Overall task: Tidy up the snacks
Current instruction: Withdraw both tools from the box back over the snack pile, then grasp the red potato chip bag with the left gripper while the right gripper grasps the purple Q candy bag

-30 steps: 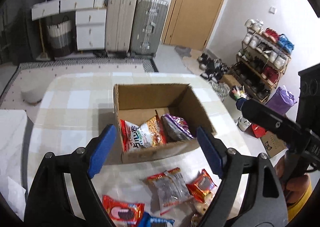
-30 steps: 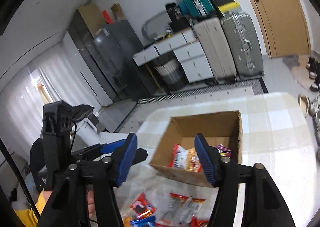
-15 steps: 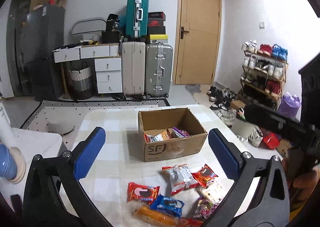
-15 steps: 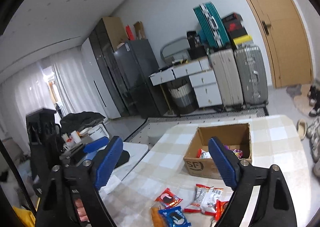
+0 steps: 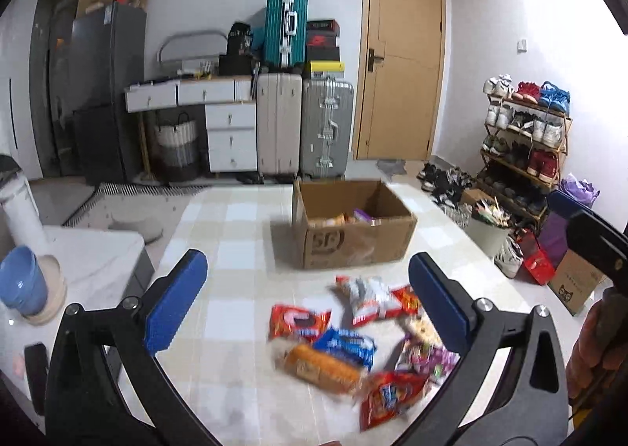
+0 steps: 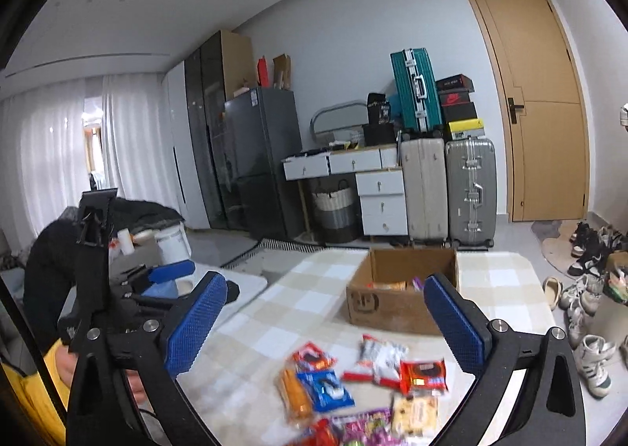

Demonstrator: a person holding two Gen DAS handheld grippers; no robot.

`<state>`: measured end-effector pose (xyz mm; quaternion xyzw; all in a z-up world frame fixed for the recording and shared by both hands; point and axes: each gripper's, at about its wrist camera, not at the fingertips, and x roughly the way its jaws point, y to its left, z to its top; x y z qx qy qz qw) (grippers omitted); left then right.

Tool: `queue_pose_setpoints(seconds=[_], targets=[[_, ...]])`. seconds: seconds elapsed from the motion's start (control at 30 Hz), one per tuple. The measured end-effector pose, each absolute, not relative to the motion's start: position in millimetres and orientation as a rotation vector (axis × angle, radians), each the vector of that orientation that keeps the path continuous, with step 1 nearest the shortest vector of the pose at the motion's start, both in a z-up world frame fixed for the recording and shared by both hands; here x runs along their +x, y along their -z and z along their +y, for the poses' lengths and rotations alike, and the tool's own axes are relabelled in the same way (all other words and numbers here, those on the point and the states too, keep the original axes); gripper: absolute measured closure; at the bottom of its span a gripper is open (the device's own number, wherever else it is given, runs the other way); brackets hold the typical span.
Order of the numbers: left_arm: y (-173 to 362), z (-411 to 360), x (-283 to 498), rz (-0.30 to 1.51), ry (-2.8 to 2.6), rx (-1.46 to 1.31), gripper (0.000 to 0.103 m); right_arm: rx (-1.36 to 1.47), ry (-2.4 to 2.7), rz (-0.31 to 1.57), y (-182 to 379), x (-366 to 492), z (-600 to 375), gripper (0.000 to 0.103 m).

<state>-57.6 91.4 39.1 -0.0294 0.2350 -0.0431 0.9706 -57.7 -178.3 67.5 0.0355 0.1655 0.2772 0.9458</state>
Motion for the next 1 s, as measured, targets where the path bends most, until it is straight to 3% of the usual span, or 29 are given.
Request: queue_pose_setpoints(seconds=[0.47,0.7,0.93,1.0], targets=[[72.3,62.0,-34.2,0.679,0.357,-0.089,0.000,-0.015,-0.602,0.611,54.9,-56.2,-175.9,0.001],[134.1,27.7,-25.6,0.812,0.497,-0.124,0.000,0.021,-0.465,0.680,89.7,-35.0,-201.1,0.001],[153.0,-0.9,-14.1,0.845,0.565,-0.072,0.001,0.047,-0.456,0.705,97.5,-25.9,-211.3,0.001],[159.7,-4.1,-8.7,0.860,0.586,-0.088,0.010,0.043,-0.451,0.707,98.3,-25.4,-212.5,0.001]])
